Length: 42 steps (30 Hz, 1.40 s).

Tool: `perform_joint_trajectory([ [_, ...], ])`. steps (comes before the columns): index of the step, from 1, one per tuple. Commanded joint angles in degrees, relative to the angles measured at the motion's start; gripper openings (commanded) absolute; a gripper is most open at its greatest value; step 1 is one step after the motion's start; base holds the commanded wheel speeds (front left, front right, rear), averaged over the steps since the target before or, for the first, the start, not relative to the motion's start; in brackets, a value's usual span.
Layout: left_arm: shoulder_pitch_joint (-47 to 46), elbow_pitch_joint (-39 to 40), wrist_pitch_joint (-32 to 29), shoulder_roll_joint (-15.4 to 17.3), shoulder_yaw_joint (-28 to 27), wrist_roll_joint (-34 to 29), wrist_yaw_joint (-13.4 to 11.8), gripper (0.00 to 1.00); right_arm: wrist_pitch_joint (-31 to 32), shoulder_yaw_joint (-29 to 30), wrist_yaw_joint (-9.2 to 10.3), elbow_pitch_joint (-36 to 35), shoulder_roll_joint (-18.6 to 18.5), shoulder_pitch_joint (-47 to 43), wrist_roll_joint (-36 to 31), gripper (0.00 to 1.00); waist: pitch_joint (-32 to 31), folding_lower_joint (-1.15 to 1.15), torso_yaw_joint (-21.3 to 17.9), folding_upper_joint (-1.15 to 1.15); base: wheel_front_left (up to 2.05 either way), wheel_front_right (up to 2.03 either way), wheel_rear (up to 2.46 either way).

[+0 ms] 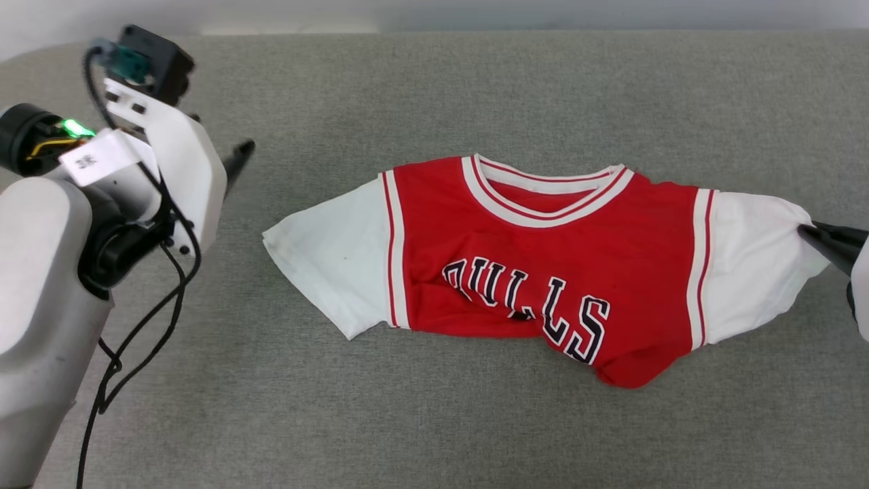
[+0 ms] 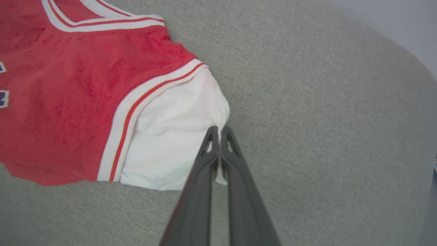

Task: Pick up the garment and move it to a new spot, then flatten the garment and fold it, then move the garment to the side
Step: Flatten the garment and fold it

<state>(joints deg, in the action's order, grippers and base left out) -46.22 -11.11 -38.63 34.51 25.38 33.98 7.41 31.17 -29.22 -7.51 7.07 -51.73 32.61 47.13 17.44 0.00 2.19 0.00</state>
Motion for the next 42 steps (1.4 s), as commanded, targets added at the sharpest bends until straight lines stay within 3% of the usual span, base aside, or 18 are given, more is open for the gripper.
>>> perform_joint_trajectory([
  [1,-0.99,-0.32,-1.72,0.6,0.93,1.04,-0.04,1.0,-0.28,0.17,0.04,-0.32,0.56,-0.16,-0.48,0.0,0.66,0.0,-0.64,0.0,0.0,0.0,0.0],
  [11,-5.88,-6.17,-15.42,2.5,9.03,9.83,-0.03,1.0,-0.49,-0.88,0.04,-0.87,2.6,2.72,-1.55,0.0,4.5,0.0,-3.8,0.0,0.0,0.0,0.0],
  [22,-3.98,-13.2,-20.64,3.22,16.85,13.87,-0.03,1.0,-1.25,-2.79,0.04,-0.01,4.93,6.01,-1.57,0.0,7.94,0.0,-6.18,0.0,0.0,0.0,0.0],
  [23,-3.56,-13.55,-20.86,3.12,17.77,13.93,-0.03,0.51,-1.36,-2.91,0.04,0.12,4.95,6.23,-1.54,0.0,7.99,0.0,-6.24,0.0,0.0,0.0,0.0],
  [24,-3.33,-13.74,-20.55,3.02,18.37,14.2,-0.03,0.11,-1.45,-3.06,0.04,0.3,5.0,6.42,-1.52,0.0,8.0,0.0,-6.24,0.0,0.0,0.0,0.0],
  [25,-2.97,-14.17,-20.61,2.82,18.84,14.89,-0.03,0.0,-1.46,-3.27,0.04,0.48,5.08,6.61,-1.48,0.0,7.87,0.0,-6.18,0.0,0.0,0.0,0.0],
  [32,-5.69,-11.78,-15.22,4.37,21.03,14.93,-0.02,0.0,-3.06,-3.98,0.04,1.48,4.59,7.71,-1.61,0.0,4.26,0.0,-4.79,0.0,0.0,0.0,0.0],
  [42,-11.07,-4.14,2.34,8.01,21.44,11.55,-0.02,0.0,-8.61,-1.75,0.04,2.15,2.48,8.69,-2.29,0.0,-2.6,0.0,-1.17,0.0,0.0,0.0,0.0],
])
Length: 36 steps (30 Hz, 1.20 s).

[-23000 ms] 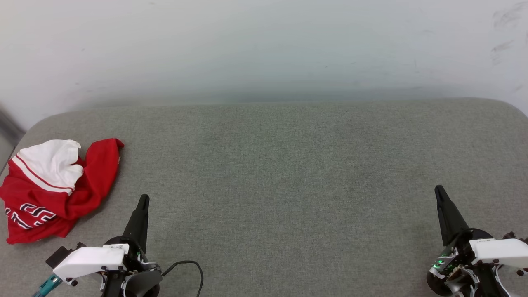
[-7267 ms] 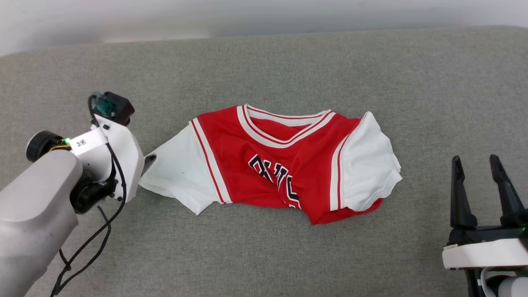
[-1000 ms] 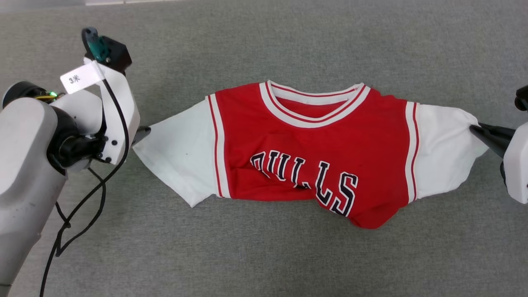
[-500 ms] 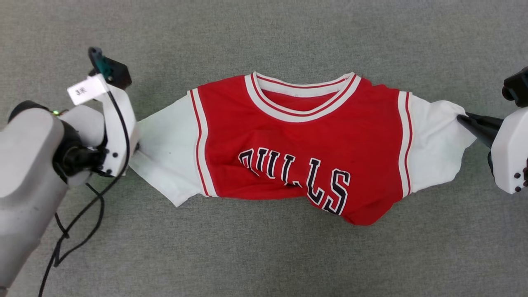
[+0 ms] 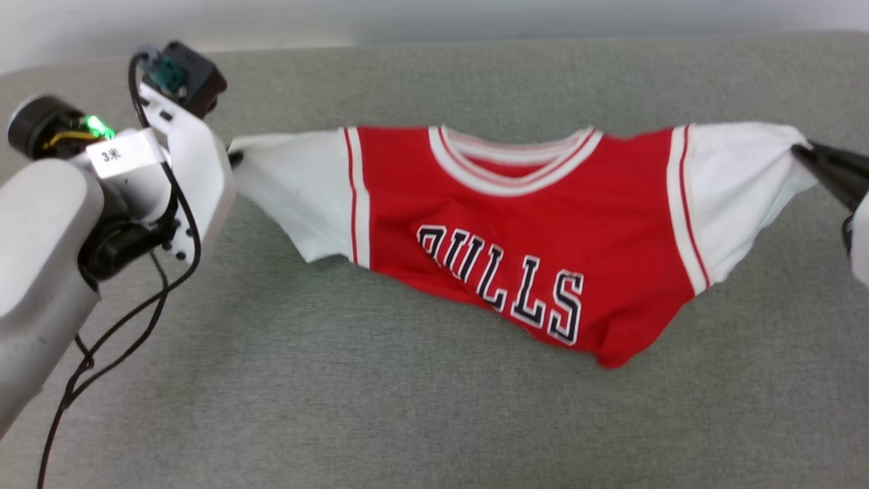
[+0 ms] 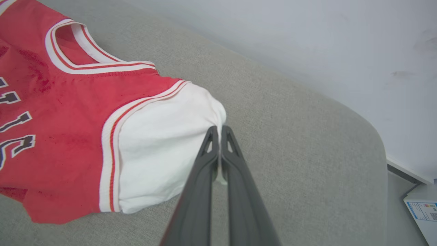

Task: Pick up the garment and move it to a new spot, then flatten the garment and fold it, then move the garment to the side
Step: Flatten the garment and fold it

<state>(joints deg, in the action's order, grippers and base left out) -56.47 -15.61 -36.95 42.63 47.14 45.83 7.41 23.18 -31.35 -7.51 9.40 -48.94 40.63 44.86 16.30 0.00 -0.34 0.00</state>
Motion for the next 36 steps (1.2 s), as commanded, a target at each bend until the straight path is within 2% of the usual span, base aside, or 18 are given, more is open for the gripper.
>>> perform_joint_trajectory([
  [1,-1.32,0.94,1.75,-0.13,-0.52,-0.28,-0.02,0.0,-1.53,1.13,0.04,-0.37,-0.54,0.75,0.11,0.0,-1.91,0.0,1.8,0.0,0.0,0.0,0.0],
  [7,-4.66,3.6,7.49,-1.02,-2.37,-1.68,-0.03,0.0,-4.99,4.75,0.04,-2.37,-2.56,1.75,-0.6,0.0,-4.33,0.0,3.69,0.0,0.0,0.0,0.0],
  [16,-12.08,3.75,11.89,-2.76,-5.47,-3.94,-1.09,0.0,-2.76,6.86,0.04,-3.7,-1.98,8.87,-4.27,0.0,-3.28,0.0,4.39,0.0,0.0,0.0,0.0],
  [20,-18.26,1.31,14.8,-4.83,-6.85,-6.25,-1.52,0.0,-0.71,6.98,0.04,-2.03,-0.1,16.69,-6.93,0.0,-0.59,0.0,4.46,0.0,0.0,0.0,0.0],
  [27,-30.35,-5.65,19.43,-8.8,-7.74,-11.15,-1.68,0.0,1.07,3.68,0.04,4.78,4.05,33.22,-12.96,0.0,4.82,0.0,4.44,0.0,0.0,0.0,0.0],
  [36,-44.77,-16.24,26.31,-11.67,-9.05,-13.81,-0.73,0.0,-4.07,1.57,0.04,16.65,10.04,52.7,-18.75,0.0,9.2,0.0,4.18,0.0,0.0,0.0,0.0],
])
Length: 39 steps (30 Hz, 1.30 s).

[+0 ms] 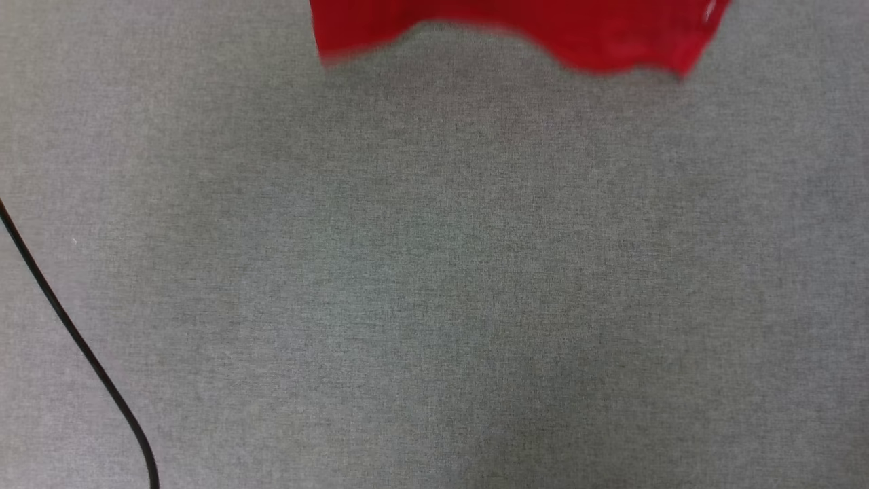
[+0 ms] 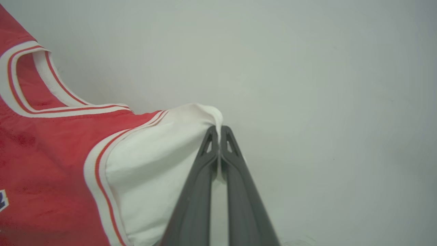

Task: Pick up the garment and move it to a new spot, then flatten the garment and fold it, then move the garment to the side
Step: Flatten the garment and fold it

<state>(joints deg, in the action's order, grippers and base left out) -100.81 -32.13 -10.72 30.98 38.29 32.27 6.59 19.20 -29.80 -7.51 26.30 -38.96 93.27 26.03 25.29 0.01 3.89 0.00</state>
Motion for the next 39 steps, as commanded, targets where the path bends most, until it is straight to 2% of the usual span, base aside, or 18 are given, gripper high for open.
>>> perform_joint_trajectory([
  [1,-1.65,-0.68,0.86,-0.16,-0.13,-0.43,0.22,0.0,-0.95,0.03,0.05,1.06,0.57,1.62,-0.22,0.0,0.41,-0.01,-0.04,0.0,0.0,0.0,0.0],
  [5,-4.49,-4.59,3.47,-0.77,0.18,0.13,0.48,0.0,-3.05,-1.36,0.04,5.85,2.4,6.54,-0.09,0.0,0.93,-0.01,0.09,0.0,0.0,0.0,0.0],
  [10,-4.12,-8.53,6.19,-1.15,1.86,0.77,0.75,0.0,-5.82,-5.37,0.04,10.3,3.92,7.56,1.37,0.0,1.71,-0.01,0.03,0.0,0.0,0.0,0.0],
  [18,3.43,-11.8,11.63,-1.27,4.9,5.4,0.78,0.0,-11.21,-12.72,0.04,14.97,6.1,1.07,6.18,0.0,1.18,-0.01,-0.59,0.0,0.0,0.0,0.0],
  [24,16.08,-11.81,16.71,-1.13,6.98,10.06,0.79,0.0,-15.12,-18.97,0.04,15.95,7.0,-8.97,10.62,0.0,-2.19,-0.01,-0.83,0.0,0.0,0.0,0.0],
  [29,28.62,-11.32,20.03,-1.54,8.36,12.74,0.76,0.0,-17.84,-23.41,0.04,14.77,6.02,-18.85,14.64,0.0,-5.81,-0.01,-0.69,0.0,0.0,0.0,0.0],
  [32,36.96,-9.91,21.07,-1.72,9.12,14.36,-0.07,0.0,-19.17,-25.28,0.04,13.58,5.38,-24.65,16.83,0.0,-8.12,-0.01,-0.51,0.0,0.0,0.0,0.0],
  [39,55.45,-3.68,22.31,0.78,10.41,17.92,-3.22,0.0,-21.41,-28.62,0.04,9.93,2.45,-38.32,20.43,0.0,-13.85,-0.01,-0.4,0.0,0.0,0.0,0.0],
])
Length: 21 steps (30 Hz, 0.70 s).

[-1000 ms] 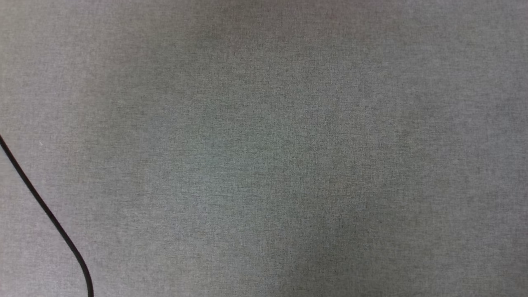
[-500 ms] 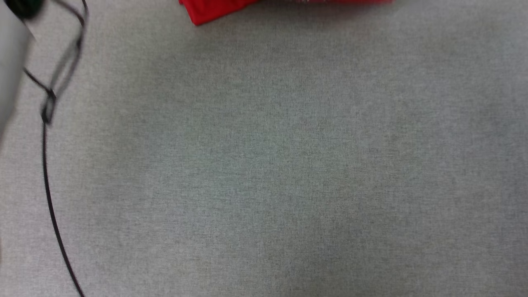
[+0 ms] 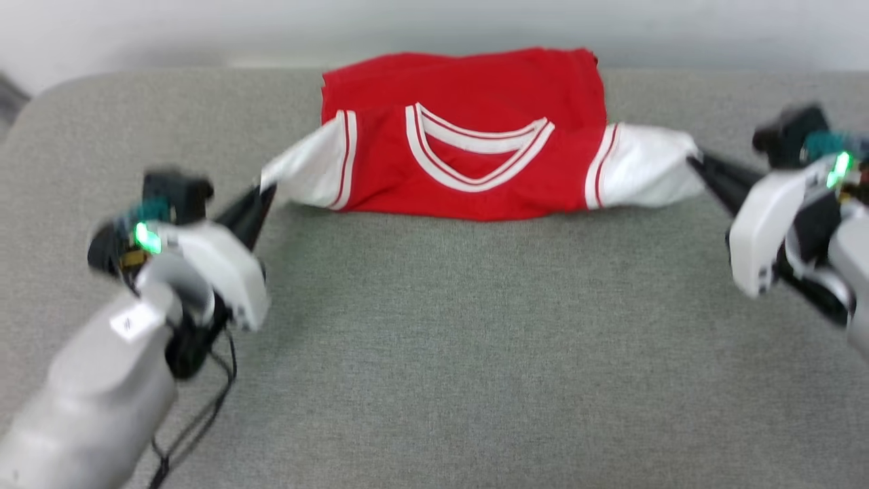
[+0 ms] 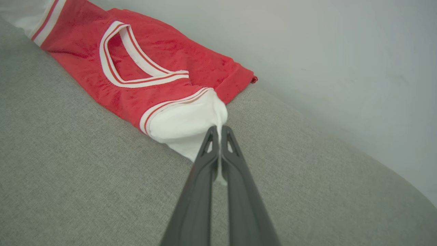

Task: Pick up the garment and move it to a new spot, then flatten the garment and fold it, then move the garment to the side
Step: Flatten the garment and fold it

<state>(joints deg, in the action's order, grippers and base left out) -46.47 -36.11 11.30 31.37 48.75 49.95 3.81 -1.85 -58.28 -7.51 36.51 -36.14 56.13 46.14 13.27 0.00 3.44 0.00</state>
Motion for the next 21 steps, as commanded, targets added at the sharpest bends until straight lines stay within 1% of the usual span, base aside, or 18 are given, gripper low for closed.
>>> perform_joint_trajectory([
  [1,3.66,1.1,0.35,1.04,0.05,0.89,-0.77,0.0,-0.68,-0.4,0.04,-0.87,-0.9,-3.2,0.78,0.0,-2.75,0.0,0.02,0.0,0.0,0.0,0.0],
  [5,13.37,5.06,0.28,3.76,0.03,3.7,-2.91,0.0,-1.48,-0.62,0.04,-3.7,-3.27,-11.35,2.84,0.0,-6.0,0.0,-0.16,0.0,0.0,0.0,0.0],
  [10,23.6,9.5,-0.17,7.76,0.63,5.87,-6.27,0.0,-2.49,1.56,0.04,-6.55,-6.37,-21.81,4.94,0.0,-9.43,0.0,-0.43,0.0,0.0,0.0,0.0],
  [12,27.2,10.92,-0.18,8.62,0.76,7.07,-7.39,0.0,-2.72,2.75,0.04,-7.68,-7.36,-26.01,5.29,0.0,-10.71,0.0,-0.58,0.0,0.0,0.0,0.0],
  [17,33.54,13.79,0.13,11.13,0.53,8.95,-9.93,0.0,-2.24,7.01,0.04,-10.75,-9.55,-36.03,5.26,0.0,-13.3,0.0,-1.01,0.0,0.0,0.0,0.0],
  [18,33.54,13.79,0.13,11.13,0.53,8.95,-9.93,0.0,-2.24,7.01,0.04,-10.75,-9.55,-36.03,5.26,0.0,-13.3,0.0,-1.01,0.0,0.0,0.0,0.0],
  [21,36.83,15.54,0.37,12.25,0.3,10.21,-11.26,0.0,-1.1,10.51,0.04,-13.04,-10.55,-42.18,5.29,0.0,-14.13,0.0,-1.3,0.0,0.0,0.0,0.0],
])
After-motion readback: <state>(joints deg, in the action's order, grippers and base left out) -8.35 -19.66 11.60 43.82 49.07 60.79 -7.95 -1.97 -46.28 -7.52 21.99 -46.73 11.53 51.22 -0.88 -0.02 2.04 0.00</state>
